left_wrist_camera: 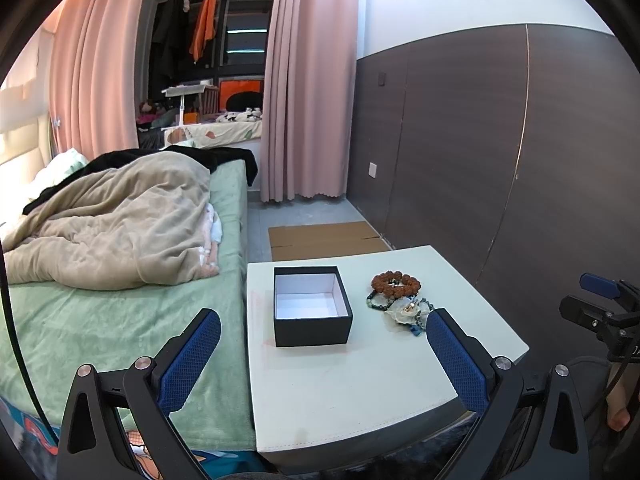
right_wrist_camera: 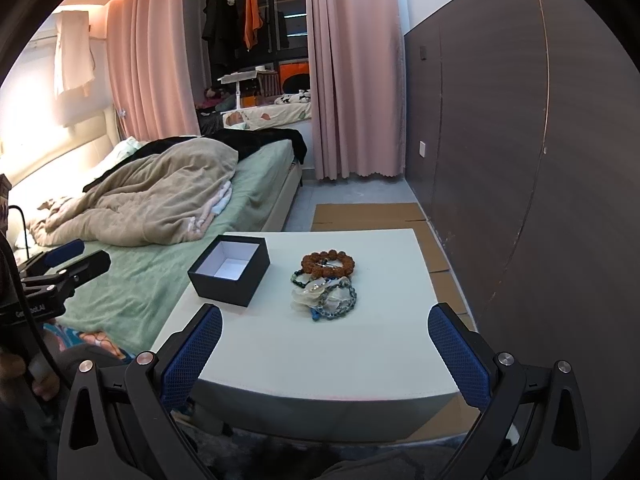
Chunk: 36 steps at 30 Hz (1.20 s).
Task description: Organize jewelry
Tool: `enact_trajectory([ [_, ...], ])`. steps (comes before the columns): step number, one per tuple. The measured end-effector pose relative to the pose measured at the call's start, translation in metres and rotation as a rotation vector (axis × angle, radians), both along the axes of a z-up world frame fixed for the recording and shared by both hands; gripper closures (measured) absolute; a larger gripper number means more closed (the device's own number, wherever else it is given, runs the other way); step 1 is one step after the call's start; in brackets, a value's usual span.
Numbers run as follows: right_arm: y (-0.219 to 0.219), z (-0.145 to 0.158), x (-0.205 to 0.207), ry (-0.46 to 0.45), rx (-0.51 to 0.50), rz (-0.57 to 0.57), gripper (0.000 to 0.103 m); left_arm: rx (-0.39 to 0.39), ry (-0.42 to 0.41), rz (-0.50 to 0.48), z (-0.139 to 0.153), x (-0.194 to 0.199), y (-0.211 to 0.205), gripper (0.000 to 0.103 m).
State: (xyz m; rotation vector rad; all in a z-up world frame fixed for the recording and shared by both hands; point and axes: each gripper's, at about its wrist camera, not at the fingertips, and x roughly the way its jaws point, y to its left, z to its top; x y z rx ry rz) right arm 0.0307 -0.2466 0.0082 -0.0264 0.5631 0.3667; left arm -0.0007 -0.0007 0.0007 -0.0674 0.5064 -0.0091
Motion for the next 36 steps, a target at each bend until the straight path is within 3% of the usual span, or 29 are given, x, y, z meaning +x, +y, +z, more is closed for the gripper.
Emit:
enact_trajectory([
  [36,-0.0039,-0.0004,0.0001,-0.005,0.009,-0.005,0.0,-0.002,-0.002,0.0,-0.0015,-0.0009,-0.0003,0.0],
])
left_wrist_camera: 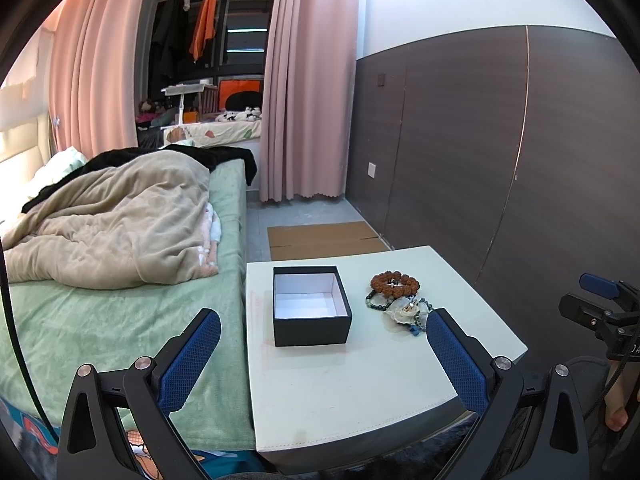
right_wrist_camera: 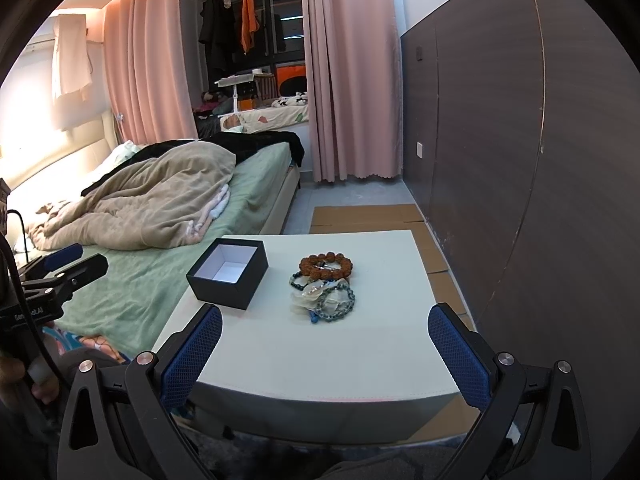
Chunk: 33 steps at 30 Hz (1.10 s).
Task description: Organize jewelry
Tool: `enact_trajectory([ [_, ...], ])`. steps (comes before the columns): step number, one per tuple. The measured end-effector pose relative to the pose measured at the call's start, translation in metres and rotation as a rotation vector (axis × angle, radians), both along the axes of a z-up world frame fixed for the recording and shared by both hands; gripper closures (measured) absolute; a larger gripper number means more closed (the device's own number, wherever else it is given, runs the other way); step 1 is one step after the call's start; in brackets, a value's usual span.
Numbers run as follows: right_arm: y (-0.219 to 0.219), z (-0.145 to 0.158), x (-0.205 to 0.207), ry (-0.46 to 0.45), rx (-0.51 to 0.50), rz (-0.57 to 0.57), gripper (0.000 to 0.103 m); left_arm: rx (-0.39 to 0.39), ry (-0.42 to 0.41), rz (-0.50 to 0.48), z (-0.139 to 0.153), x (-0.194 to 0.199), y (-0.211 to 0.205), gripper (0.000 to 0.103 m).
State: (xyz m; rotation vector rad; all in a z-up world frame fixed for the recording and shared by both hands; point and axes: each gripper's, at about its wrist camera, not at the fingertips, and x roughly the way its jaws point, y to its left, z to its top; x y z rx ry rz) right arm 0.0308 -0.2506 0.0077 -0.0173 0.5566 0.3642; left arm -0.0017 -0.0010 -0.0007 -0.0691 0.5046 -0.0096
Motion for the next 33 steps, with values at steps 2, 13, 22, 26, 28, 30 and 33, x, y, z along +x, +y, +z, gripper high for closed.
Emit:
enact_trajectory([
  [2,0.0,0.0,0.0,0.001,0.0,-0.001,0.0,0.001,0.0,0.0,0.001,0.0,-0.001,0.0],
  [13,0.0,0.0,-0.001,0.002,-0.001,-0.002,0.0,-0.002,0.002,0.0,0.001,0.0,-0.001,0.0],
  [22,-0.005,-0.002,0.002,0.005,0.007,-0.008,0.0,-0.016,0.009,-0.005,0.001,0.0,0.002,0.0],
  [26,-0.013,-0.002,0.008,0.029,0.039,-0.01,0.0,-0.034,0.011,0.008,0.002,0.003,0.012,0.0],
  [28,-0.017,-0.001,0.009,0.038,0.06,-0.01,0.0,-0.032,0.019,0.023,0.003,0.005,0.015,0.0],
  [30,-0.019,0.001,0.011,0.038,0.066,-0.011,0.0,-0.031,0.025,0.024,0.005,0.009,0.017,0.0],
  [33,-0.017,0.004,0.018,0.04,0.041,-0.026,0.0,-0.014,0.016,0.021,0.011,0.013,0.015,0.0],
])
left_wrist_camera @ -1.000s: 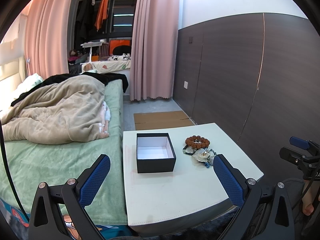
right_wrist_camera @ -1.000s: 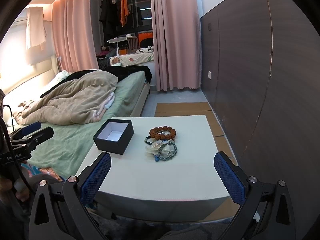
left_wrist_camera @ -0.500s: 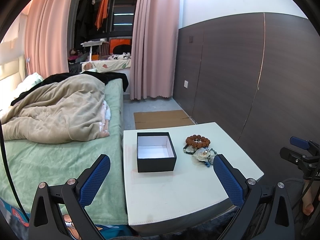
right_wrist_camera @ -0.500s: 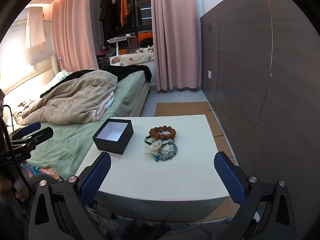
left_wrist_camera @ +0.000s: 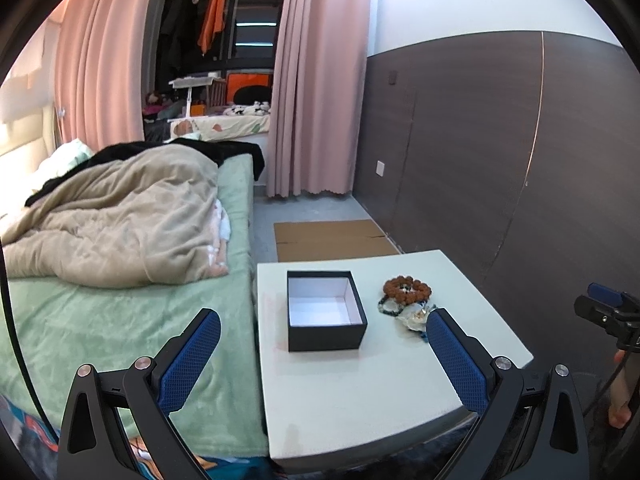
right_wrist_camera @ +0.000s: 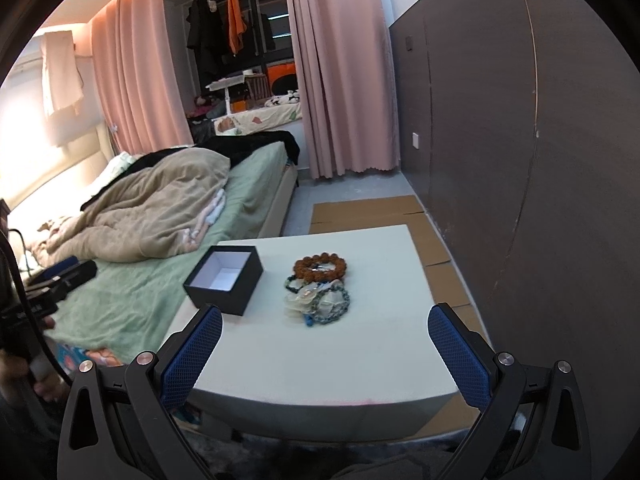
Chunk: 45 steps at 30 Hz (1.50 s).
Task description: Organize jewelry
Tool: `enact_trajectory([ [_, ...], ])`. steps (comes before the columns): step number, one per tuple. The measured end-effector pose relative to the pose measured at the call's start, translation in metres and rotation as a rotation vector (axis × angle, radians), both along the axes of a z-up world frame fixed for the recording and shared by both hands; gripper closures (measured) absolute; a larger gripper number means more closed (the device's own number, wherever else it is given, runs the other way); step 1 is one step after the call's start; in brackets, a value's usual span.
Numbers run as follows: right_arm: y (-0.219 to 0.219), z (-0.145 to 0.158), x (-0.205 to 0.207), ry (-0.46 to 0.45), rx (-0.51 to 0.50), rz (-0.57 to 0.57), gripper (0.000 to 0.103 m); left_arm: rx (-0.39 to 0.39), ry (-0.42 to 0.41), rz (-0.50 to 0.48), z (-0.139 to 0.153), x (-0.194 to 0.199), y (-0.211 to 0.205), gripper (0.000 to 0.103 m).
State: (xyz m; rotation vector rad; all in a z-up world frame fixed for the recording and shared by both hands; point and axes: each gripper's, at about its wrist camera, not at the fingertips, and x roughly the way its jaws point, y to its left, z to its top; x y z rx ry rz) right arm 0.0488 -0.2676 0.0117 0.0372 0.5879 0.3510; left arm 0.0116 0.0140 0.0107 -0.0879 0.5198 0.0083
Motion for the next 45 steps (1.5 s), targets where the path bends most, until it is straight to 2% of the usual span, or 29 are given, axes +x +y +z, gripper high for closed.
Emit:
enact_trajectory([
  [13,-0.014,-0.016,0.065,0.133,0.123,-0.041,0.0,-0.021,0.071,-0.115,0.001,0.062,-0.025,0.0],
  [22,-0.02,-0.036,0.104,0.222,0.139,-0.074,0.0,-0.021,0.147,-0.234,-0.018,0.105,-0.058,0.008],
  [26,-0.024,-0.049,0.114,0.241,0.154,-0.064,0.0,-0.004,0.193,-0.282,-0.032,0.123,-0.073,0.025],
  [30,-0.03,-0.059,0.122,0.257,0.171,-0.055,0.0,-0.005,0.238,-0.327,-0.047,0.142,-0.087,0.034],
  [33,-0.035,-0.068,0.127,0.277,0.198,-0.061,0.001,0.004,0.271,-0.359,-0.058,0.155,-0.098,0.045],
  [40,-0.041,-0.098,0.143,0.413,0.258,-0.064,0.019,0.035,0.355,-0.427,-0.091,0.178,-0.117,0.063],
  [45,-0.047,-0.112,0.15,0.463,0.257,-0.104,0.02,0.027,0.391,-0.434,-0.11,0.191,-0.124,0.072],
])
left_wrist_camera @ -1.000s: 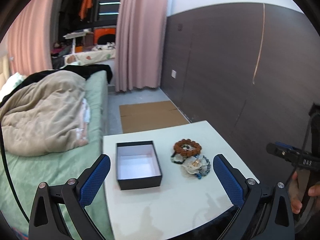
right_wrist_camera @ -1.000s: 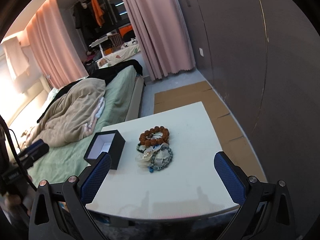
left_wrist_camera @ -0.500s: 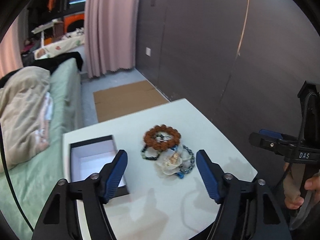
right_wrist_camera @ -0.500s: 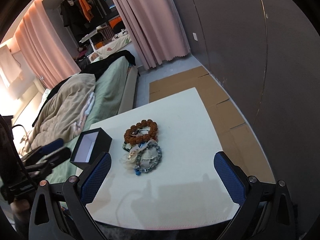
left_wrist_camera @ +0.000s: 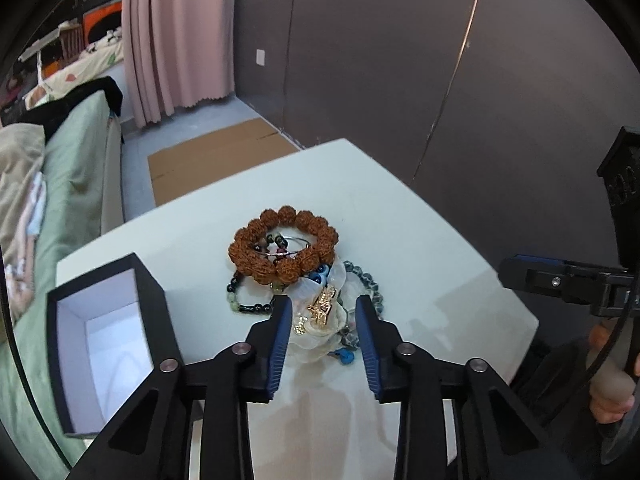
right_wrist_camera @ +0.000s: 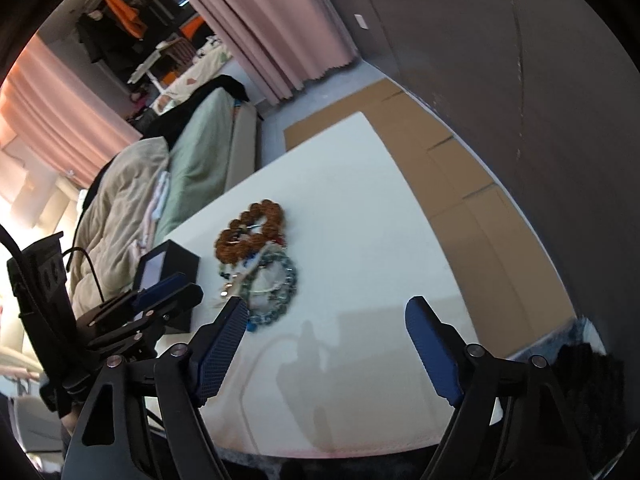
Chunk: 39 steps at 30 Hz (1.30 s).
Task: Organize jewelry
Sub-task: 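Move the left tool to the jewelry pile and grasp the white cloth pouch, then carry the white pouch with the left tool into the black box and open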
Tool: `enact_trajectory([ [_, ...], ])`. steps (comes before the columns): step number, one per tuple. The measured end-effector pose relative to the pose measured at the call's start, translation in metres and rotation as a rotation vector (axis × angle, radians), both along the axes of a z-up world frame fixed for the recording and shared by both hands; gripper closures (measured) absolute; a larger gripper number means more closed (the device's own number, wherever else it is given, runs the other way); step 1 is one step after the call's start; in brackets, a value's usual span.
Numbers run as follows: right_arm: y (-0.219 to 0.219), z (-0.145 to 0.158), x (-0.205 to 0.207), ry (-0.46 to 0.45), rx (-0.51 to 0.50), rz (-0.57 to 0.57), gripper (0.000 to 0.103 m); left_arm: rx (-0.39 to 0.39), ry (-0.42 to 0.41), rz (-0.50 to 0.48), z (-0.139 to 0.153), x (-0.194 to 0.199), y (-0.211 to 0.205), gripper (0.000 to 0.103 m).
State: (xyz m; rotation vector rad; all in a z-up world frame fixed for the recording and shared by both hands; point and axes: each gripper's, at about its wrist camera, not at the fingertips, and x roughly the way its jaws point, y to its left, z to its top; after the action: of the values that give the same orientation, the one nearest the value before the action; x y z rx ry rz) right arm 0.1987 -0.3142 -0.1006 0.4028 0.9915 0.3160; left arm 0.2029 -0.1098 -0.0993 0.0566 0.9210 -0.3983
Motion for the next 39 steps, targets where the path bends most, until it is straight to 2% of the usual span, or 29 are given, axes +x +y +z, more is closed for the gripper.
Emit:
enact_trajectory([
  [2,-0.002,-0.005,0.002,0.014,0.006,-0.006,0.02,-0.002,0.01,-0.005,-0.005,0.005,-0.001,0.076],
  [8,0.0,-0.01,0.008,0.035,0.007,0.004,0.02,-0.003,0.031,-0.021,-0.018,0.013,-0.003,0.076],
  [9,0.001,-0.011,0.009,0.038,0.007,0.008,0.02,0.0,0.035,-0.022,-0.02,0.014,-0.004,0.078],
  [11,0.004,-0.012,0.011,0.044,0.007,0.015,0.02,-0.003,0.046,-0.027,-0.024,0.017,-0.004,0.092],
  [12,0.005,-0.013,0.011,0.047,0.006,0.016,0.02,-0.007,0.049,-0.031,-0.025,0.018,-0.002,0.094],
  [18,0.015,-0.017,0.015,0.056,0.031,0.041,0.021,-0.076,0.015,-0.028,-0.016,0.015,0.009,0.094],
  [28,0.048,-0.023,0.022,0.076,0.109,0.107,0.046,-0.18,-0.037,0.014,0.011,0.009,0.034,0.094],
  [30,0.057,-0.023,0.023,0.07,0.105,0.123,0.049,-0.178,-0.051,0.025,0.014,0.007,0.039,0.094],
  [35,0.082,-0.019,0.026,0.05,0.083,0.153,0.05,-0.185,-0.081,0.057,0.023,0.002,0.055,0.094],
  [39,0.105,-0.015,0.029,0.021,0.024,0.188,0.05,-0.196,-0.103,0.094,0.029,-0.002,0.074,0.094],
])
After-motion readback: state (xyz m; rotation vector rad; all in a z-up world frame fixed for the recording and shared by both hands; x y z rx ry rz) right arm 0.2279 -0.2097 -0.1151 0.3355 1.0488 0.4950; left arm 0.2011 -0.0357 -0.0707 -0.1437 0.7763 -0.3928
